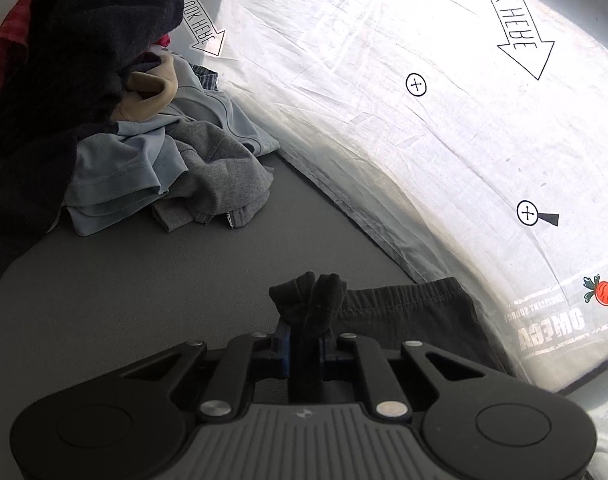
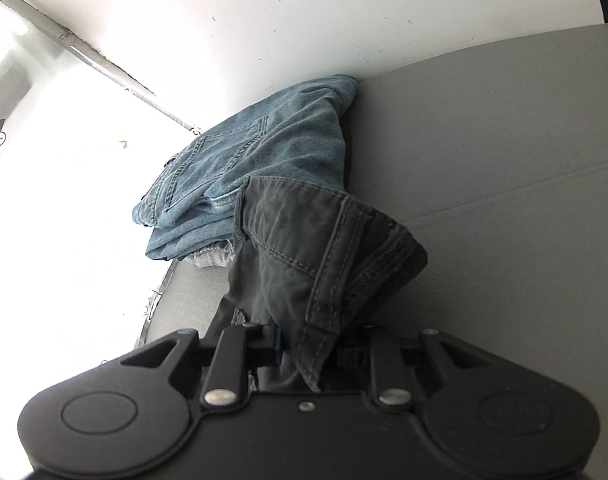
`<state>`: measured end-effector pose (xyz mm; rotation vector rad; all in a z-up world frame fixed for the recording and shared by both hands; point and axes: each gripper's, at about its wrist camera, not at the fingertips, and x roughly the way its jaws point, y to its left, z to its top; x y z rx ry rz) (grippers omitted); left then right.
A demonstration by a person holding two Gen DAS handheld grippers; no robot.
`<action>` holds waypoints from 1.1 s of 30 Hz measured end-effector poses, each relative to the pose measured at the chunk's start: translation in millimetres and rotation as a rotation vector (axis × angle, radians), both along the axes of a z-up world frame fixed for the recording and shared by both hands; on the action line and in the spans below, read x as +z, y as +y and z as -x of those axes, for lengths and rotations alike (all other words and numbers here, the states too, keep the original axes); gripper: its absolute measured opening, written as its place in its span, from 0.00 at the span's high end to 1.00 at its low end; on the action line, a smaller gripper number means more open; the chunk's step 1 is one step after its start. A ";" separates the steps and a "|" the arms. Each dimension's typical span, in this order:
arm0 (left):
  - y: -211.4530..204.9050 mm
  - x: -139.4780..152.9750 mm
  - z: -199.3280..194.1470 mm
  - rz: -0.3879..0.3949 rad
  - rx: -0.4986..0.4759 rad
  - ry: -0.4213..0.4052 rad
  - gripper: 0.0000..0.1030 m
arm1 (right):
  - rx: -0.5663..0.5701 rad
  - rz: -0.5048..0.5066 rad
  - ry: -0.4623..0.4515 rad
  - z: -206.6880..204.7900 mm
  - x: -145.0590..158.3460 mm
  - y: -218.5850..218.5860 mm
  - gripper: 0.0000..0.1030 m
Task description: Fold clothes
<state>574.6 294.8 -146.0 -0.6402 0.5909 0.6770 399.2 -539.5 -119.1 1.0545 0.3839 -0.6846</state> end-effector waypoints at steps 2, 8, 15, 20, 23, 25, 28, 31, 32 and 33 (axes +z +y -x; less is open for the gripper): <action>7.2 10.5 29.1 0.036 0.029 -0.030 0.87 | 0.013 -0.015 -0.078 9.2 12.8 -3.3 0.79; 14.5 28.7 157.3 0.035 0.115 -0.076 0.88 | 0.122 0.020 -0.183 27.9 52.4 -5.4 0.80; -8.6 -14.7 336.6 0.029 0.216 0.155 0.77 | 0.223 0.017 -0.053 56.4 32.3 -17.3 0.77; -38.7 -16.2 381.5 -0.112 0.262 0.311 0.71 | 0.247 0.019 0.243 54.4 -12.8 -20.2 0.59; -51.8 3.7 377.5 -0.208 0.186 0.280 0.50 | 0.300 0.147 0.312 49.8 1.2 -6.4 0.49; -68.0 11.1 360.9 -0.244 0.090 0.249 0.50 | 0.346 0.213 0.353 44.3 6.7 0.0 0.45; -104.5 10.8 326.4 -0.246 -0.081 0.219 0.45 | 0.392 0.304 0.405 42.1 11.5 14.9 0.39; -155.4 -4.0 287.0 -0.212 -0.292 0.207 0.35 | 0.413 0.384 0.435 54.9 18.0 25.9 0.34; -174.8 -11.0 275.0 -0.208 -0.370 0.209 0.35 | 0.431 0.410 0.439 58.1 19.1 32.9 0.29; -194.1 -17.3 264.5 -0.209 -0.445 0.220 0.30 | 0.453 0.439 0.442 61.2 20.0 40.9 0.27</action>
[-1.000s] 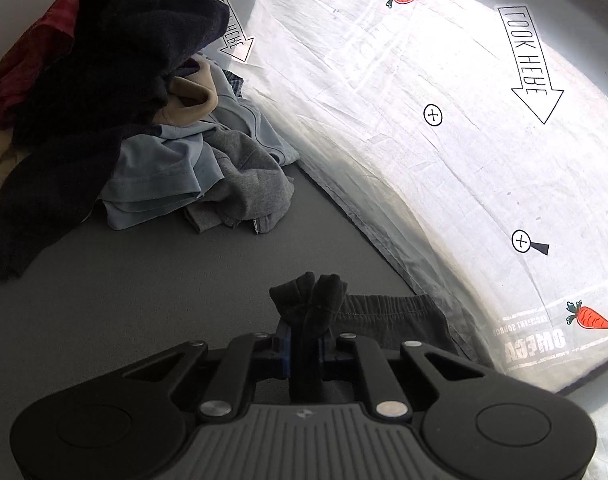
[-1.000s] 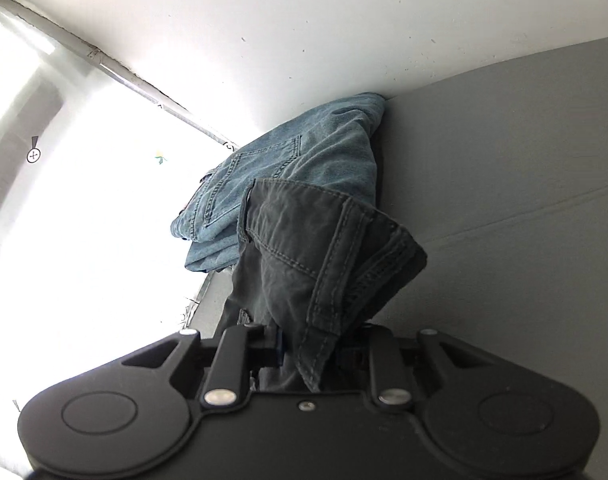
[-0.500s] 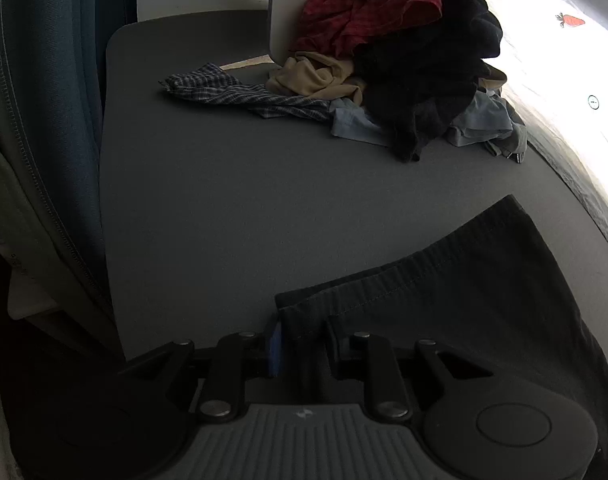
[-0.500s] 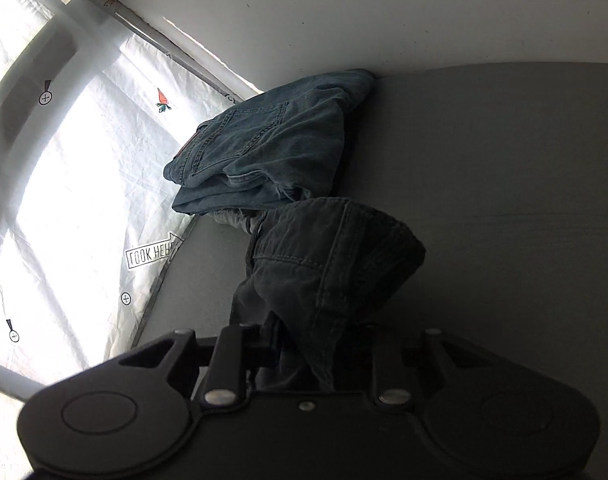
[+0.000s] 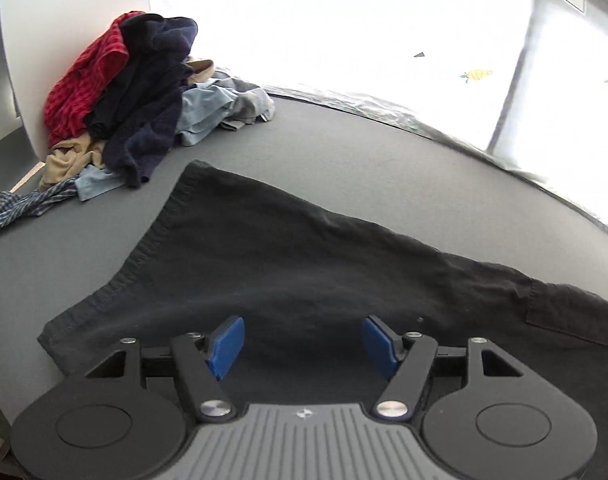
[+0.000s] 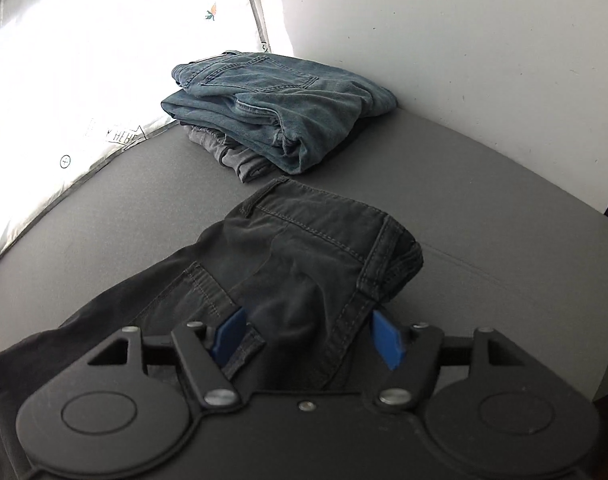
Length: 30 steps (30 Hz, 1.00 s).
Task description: Fold clothes
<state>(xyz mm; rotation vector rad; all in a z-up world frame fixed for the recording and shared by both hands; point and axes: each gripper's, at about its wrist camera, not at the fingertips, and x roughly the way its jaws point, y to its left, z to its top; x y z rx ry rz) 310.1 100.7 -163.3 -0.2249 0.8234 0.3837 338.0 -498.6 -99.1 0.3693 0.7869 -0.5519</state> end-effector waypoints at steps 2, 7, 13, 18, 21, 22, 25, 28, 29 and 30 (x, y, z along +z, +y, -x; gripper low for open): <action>-33.0 -14.1 -17.1 -0.007 -0.125 0.050 0.25 | 0.058 0.049 0.009 6.5 1.8 18.0 0.24; -92.0 -58.1 -27.5 -0.048 -0.349 0.204 0.13 | 0.299 0.179 0.047 28.5 -5.6 73.4 0.12; -87.1 -74.2 -17.2 -0.020 -0.310 0.200 0.00 | 0.582 0.427 0.162 58.4 -31.4 140.0 0.10; -85.3 -78.9 -7.8 -0.023 -0.340 0.175 0.00 | 0.608 0.372 0.006 55.4 -12.5 145.8 0.09; -85.2 -79.9 -2.3 -0.026 -0.340 0.165 0.00 | 0.616 0.381 0.019 38.4 -23.3 146.5 0.08; -85.5 -79.9 -2.1 -0.025 -0.341 0.168 0.00 | 0.605 0.416 0.056 31.5 -33.4 145.2 0.09; -86.3 -78.9 -4.3 -0.024 -0.346 0.178 0.00 | 0.541 0.468 0.149 16.6 -62.1 124.4 0.08; -85.6 -78.7 -5.0 -0.024 -0.345 0.179 0.00 | 0.483 0.300 0.137 14.8 -62.5 96.9 0.01; -85.7 -79.1 -3.6 -0.024 -0.344 0.176 0.00 | 0.480 0.283 0.136 15.3 -58.7 95.6 0.03; -85.7 -79.6 -2.0 -0.025 -0.342 0.173 0.00 | 0.492 0.298 0.131 17.4 -54.5 99.1 0.05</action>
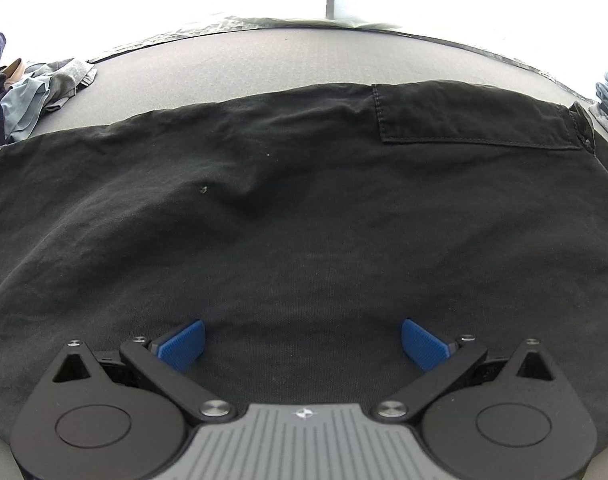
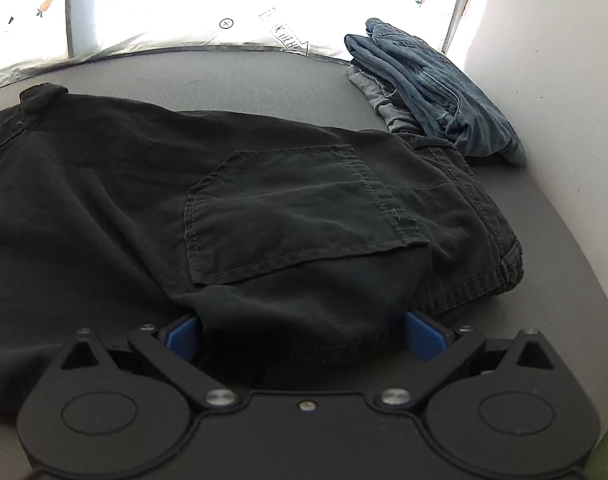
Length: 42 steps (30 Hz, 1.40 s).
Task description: Fold clothes
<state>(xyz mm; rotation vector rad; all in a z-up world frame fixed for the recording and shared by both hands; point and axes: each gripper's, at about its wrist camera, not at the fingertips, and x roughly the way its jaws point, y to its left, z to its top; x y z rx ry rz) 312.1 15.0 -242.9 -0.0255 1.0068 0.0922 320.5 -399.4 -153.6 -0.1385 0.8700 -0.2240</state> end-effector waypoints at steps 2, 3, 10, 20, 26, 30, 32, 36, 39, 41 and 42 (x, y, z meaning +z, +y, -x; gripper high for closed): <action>-0.1 -0.6 3.0 0.000 0.005 -0.006 0.00 | 0.033 0.040 -0.028 8.2 8.3 10.3 0.06; -0.4 -0.9 4.6 -0.001 0.007 -0.010 0.00 | 0.046 0.053 -0.046 13.6 13.0 15.2 0.05; -2.6 0.3 6.4 -0.005 0.024 -0.016 0.00 | 0.194 0.075 0.008 32.7 -1.3 48.9 0.05; 1.2 7.1 -3.9 0.029 0.033 0.014 0.00 | 0.128 -0.024 -0.076 34.6 27.7 33.6 0.05; 47.7 22.3 36.0 0.295 0.150 -0.059 0.00 | 0.191 -0.066 -0.097 13.0 28.2 65.5 0.01; 85.8 27.1 64.9 0.371 0.216 -0.100 0.00 | 0.264 -0.149 -0.117 -3.2 24.5 100.4 0.01; 103.7 30.4 75.7 0.362 0.254 -0.117 0.00 | 0.284 -0.205 -0.134 -12.7 20.2 120.4 0.00; 154.7 39.4 95.6 0.372 0.395 -0.177 0.00 | 0.265 -0.289 -0.117 -37.6 2.1 156.9 0.00; 190.2 43.2 106.5 0.390 0.491 -0.206 0.00 | 0.143 -0.365 -0.072 -54.0 -25.2 169.7 0.00; 212.2 43.1 115.0 0.384 0.523 -0.205 0.00 | 0.118 -0.296 -0.132 -52.7 -37.7 181.4 0.00; 221.2 43.6 119.6 0.371 0.525 -0.206 0.00 | 0.122 -0.254 -0.175 -48.2 -42.4 188.1 0.00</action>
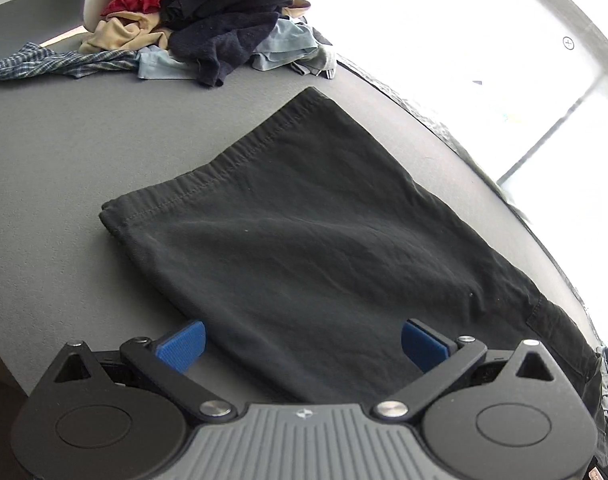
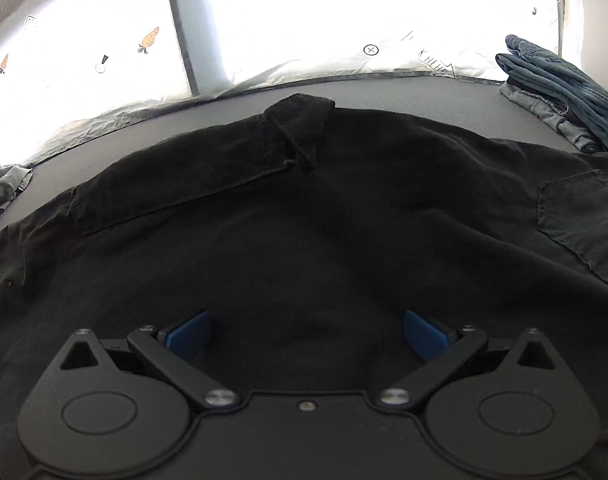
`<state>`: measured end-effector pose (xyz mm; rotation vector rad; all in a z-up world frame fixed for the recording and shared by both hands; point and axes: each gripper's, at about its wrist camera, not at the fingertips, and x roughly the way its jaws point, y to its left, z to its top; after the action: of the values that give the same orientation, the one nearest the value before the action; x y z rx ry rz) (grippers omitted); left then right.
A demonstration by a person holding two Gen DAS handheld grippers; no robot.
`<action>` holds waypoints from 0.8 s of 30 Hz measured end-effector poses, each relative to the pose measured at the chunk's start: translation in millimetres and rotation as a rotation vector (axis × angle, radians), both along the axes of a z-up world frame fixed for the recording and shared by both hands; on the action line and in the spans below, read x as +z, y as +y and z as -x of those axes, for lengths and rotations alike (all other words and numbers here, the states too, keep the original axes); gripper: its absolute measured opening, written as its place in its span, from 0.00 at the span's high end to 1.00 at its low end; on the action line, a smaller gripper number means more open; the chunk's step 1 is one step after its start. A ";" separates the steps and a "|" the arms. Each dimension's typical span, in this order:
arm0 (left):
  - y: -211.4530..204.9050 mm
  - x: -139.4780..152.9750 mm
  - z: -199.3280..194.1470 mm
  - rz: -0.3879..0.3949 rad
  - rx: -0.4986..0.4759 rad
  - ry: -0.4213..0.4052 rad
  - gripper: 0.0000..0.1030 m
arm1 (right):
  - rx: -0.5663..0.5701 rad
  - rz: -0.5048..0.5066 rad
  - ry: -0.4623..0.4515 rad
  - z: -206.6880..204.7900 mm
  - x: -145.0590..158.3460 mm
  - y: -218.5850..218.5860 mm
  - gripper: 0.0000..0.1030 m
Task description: Fold clothes
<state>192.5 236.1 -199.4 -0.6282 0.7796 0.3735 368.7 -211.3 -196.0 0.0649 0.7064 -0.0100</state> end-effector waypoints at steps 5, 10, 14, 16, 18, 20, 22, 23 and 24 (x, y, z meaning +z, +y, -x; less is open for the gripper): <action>35.3 -3.0 16.0 -0.043 0.048 0.010 0.00 | -0.009 0.023 -0.056 8.3 -4.2 4.9 0.00; 59.4 -17.2 16.7 -0.034 0.173 0.007 0.00 | -0.007 0.025 -0.056 7.9 -3.9 4.0 0.00; 59.3 -24.8 0.4 -0.110 0.198 0.030 0.08 | -0.007 0.025 -0.056 6.6 -4.4 3.8 0.00; 54.6 -24.0 -9.0 -0.153 0.187 0.044 0.31 | -0.007 0.025 -0.055 5.8 -4.8 3.7 0.00; 50.6 -22.6 -17.2 -0.184 0.177 0.056 0.55 | -0.007 0.024 -0.055 5.5 -4.8 3.3 0.00; 50.3 -18.9 -22.1 -0.166 0.161 0.037 0.92 | -0.007 0.024 -0.054 4.9 -4.9 3.1 0.00; 48.5 -12.7 -27.5 -0.155 0.140 0.011 0.92 | -0.003 0.023 -0.046 3.7 -4.3 2.7 0.00; 43.6 -2.2 -31.8 -0.167 0.115 -0.019 0.92 | 0.005 0.022 -0.035 2.4 -3.3 1.7 0.00; 36.9 10.4 -36.9 -0.188 0.088 -0.054 0.93 | 0.015 0.021 -0.021 0.6 -2.1 0.4 0.00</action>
<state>229.3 273.1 -188.9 -0.4953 0.6583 0.5021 368.0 -211.0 -198.1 0.0394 0.6858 -0.0026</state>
